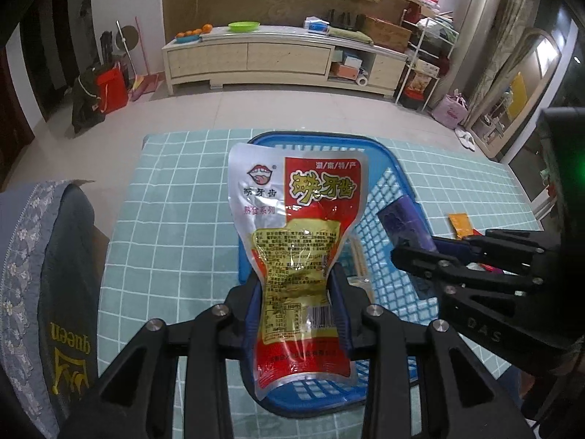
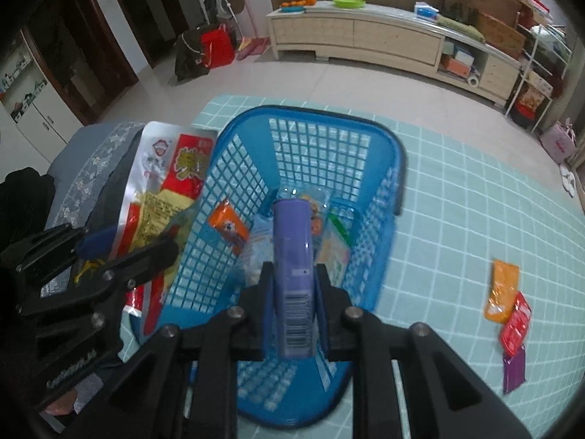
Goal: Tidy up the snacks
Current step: 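Carry both items over the basket and open the right gripper to drop the gum box, then lower the red sausage pack into the basket and open the left gripper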
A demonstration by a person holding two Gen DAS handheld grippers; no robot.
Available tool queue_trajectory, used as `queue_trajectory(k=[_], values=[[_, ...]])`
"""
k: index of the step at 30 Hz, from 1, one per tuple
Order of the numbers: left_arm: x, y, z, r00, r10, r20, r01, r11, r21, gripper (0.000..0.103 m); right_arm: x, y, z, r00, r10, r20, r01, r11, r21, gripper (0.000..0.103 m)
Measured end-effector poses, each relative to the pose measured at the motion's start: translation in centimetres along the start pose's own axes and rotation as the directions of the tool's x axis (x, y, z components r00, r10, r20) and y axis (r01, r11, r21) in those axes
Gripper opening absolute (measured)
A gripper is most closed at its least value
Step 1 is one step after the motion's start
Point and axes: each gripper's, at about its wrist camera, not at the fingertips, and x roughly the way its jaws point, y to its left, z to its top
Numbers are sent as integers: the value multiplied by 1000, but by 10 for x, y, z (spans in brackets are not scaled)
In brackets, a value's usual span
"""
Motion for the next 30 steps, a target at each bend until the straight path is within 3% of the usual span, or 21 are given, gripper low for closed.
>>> queue_trajectory(k=[7, 12, 13, 15, 17, 22, 30], values=[[9, 6, 5, 1000, -3, -7, 2, 1000, -18, 32, 21, 4, 9, 999, -42, -17, 41, 999, -31, 24], [3, 4, 4, 1000, 13, -4, -14, 1000, -15, 32, 28, -4, 9, 1000, -16, -22, 16, 1000, 3, 27], [2, 5, 3, 1000, 16, -4, -16, 1000, -19, 32, 28, -6, 9, 1000, -10, -16, 11, 1000, 7, 30], [0, 6, 3, 1000, 23, -2, -23, 1000, -21, 32, 23, -6, 9, 1000, -15, 5, 15, 1000, 14, 55], [-4, 6, 2, 1000, 24, -1, -25, 999, -26, 32, 15, -7, 8, 1000, 11, 25, -11, 1000, 21, 75], [-6, 2, -1, 1000, 12, -2, -12, 1000, -28, 32, -11, -9, 3, 998, -14, 61, 13, 1000, 16, 84], [1, -21, 2, 1000, -23, -11, 23, 1000, 2, 32, -34, -25, -15, 991, -119, 60, 119, 993, 1, 92]])
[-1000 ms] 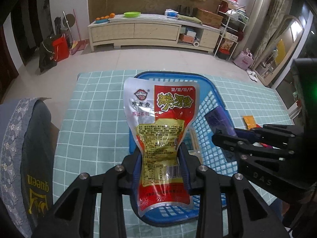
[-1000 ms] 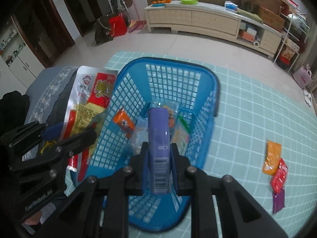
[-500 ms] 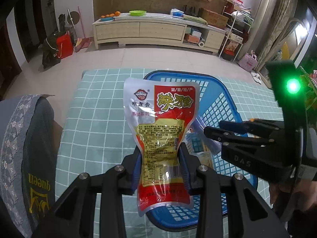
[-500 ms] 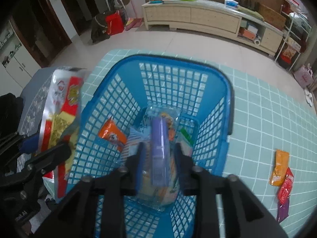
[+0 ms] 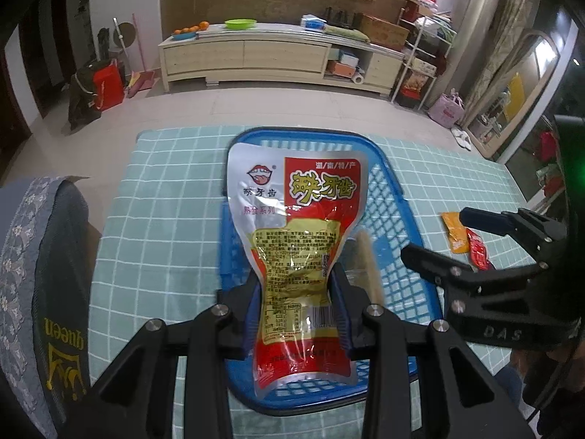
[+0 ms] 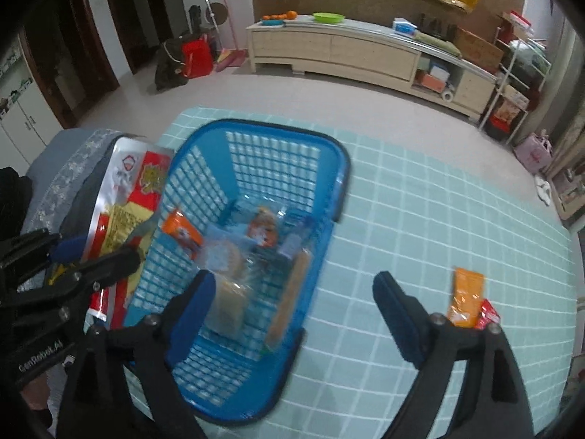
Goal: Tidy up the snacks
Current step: 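Lower the red sausage pack into the basket and open the left gripper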
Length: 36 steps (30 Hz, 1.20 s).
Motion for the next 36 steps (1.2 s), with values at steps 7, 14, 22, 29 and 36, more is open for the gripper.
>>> queue_trajectory(k=[7, 14, 22, 29, 36], values=[[23, -27, 5, 999, -34, -32, 35, 999, 25, 33, -1, -25, -20, 999, -30, -26, 31, 999, 35, 92], [48, -45, 11, 997, -48, -68, 51, 998, 39, 34, 1, -45, -26, 999, -43, -29, 44, 997, 62, 92], [61, -54, 8, 995, -23, -97, 29, 997, 65, 43, 6, -67, -35, 998, -35, -57, 41, 992, 123, 92], [35, -52, -3, 998, -11, -55, 16, 996, 90, 59, -8, -68, -42, 999, -10, -35, 14, 991, 137, 92], [-4, -61, -10, 1000, -1, 13, -1, 990, 140, 77, -36, -65, -49, 1000, 2, 4, -3, 991, 131, 92]])
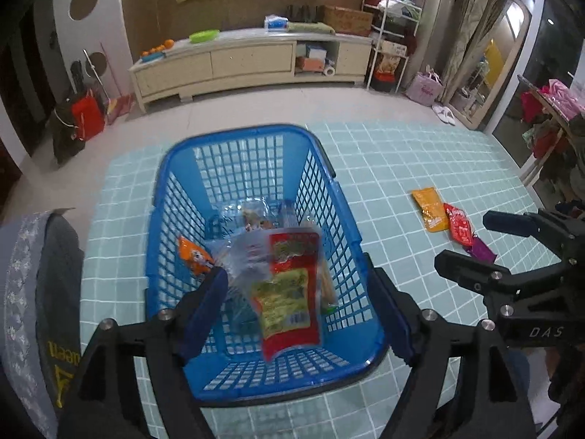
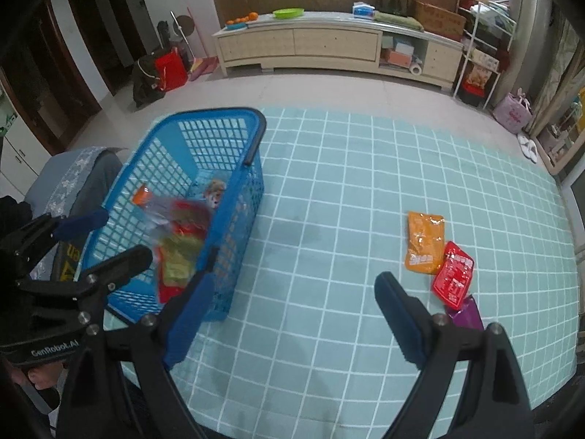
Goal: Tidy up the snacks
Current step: 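Lower the red sausage pack into the basket and open the left gripper, then move both tools back over the orange, red and purple bags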
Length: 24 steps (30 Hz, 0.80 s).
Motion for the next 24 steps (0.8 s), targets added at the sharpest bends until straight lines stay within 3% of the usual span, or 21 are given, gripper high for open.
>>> queue_trajectory(k=[7, 13, 24], values=[[-34, -11, -4, 999, -29, 41, 29, 1000, 4, 77, -36, -2, -10, 999, -3, 51, 4, 1000, -14, 92], [-51, -44, -5, 996, -56, 72, 53, 998, 38, 77, -59, -18, -20, 997, -17, 77, 17, 1000, -2, 92], [-38, -111, -2, 990, -124, 64, 117, 988, 99, 77, -86, -72, -42, 994, -57, 96, 54, 998, 39, 92]])
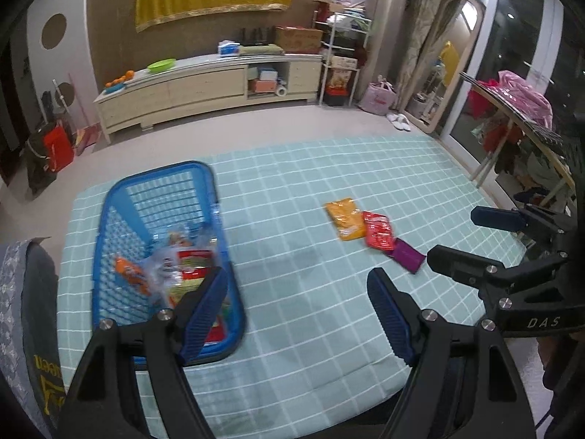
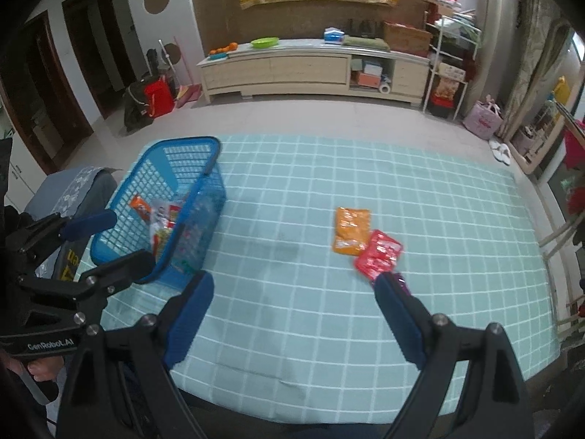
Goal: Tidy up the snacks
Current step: 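Move both tools back over the orange, red and purple bags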
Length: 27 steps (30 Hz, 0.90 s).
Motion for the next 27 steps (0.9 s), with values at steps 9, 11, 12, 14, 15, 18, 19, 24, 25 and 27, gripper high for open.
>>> queue_trajectory(k=[9, 11, 12, 14, 15, 18, 19, 24, 25, 27], values=[[37, -46, 2, 998, -19, -52, 22, 999, 50, 77, 11, -53, -15, 1000, -8, -22, 9, 999, 43, 92], [48, -54, 1, 997, -20, -68, 24, 998, 57, 77, 18, -63, -18, 999, -7, -35, 9, 999, 41, 92], [56, -58, 0, 997, -20, -80, 25, 998, 57, 77, 21, -68, -19, 999, -5, -41, 6, 999, 42, 92], [70, -64, -2, 994, -22, -103, 28, 998, 57, 77, 29, -77, -24, 998, -4, -55, 6, 999, 50, 92], [74, -67, -2, 994, -22, -111, 29, 998, 58, 77, 34, -83, -26, 998, 2, -62, 2, 998, 55, 92], [93, -73, -3, 990, -25, -137, 33, 998, 61, 77, 49, -95, -33, 996, 14, -84, -9, 998, 58, 92], [98, -76, -2, 990, -26, -141, 35, 998, 59, 77, 55, -99, -35, 996, 12, -89, -7, 998, 54, 92], [134, -82, -8, 986, -35, -163, 42, 998, 40, 77, 85, -115, -47, 992, 14, -123, -13, 1000, 8, 92], [141, -83, -9, 985, -31, -168, 38, 999, 39, 77, 93, -118, -49, 991, 23, -132, -22, 1000, 4, 92], [156, -85, -12, 984, -26, -178, 34, 999, 42, 77, 104, -125, -51, 990, 32, -140, -33, 999, 1, 92]])
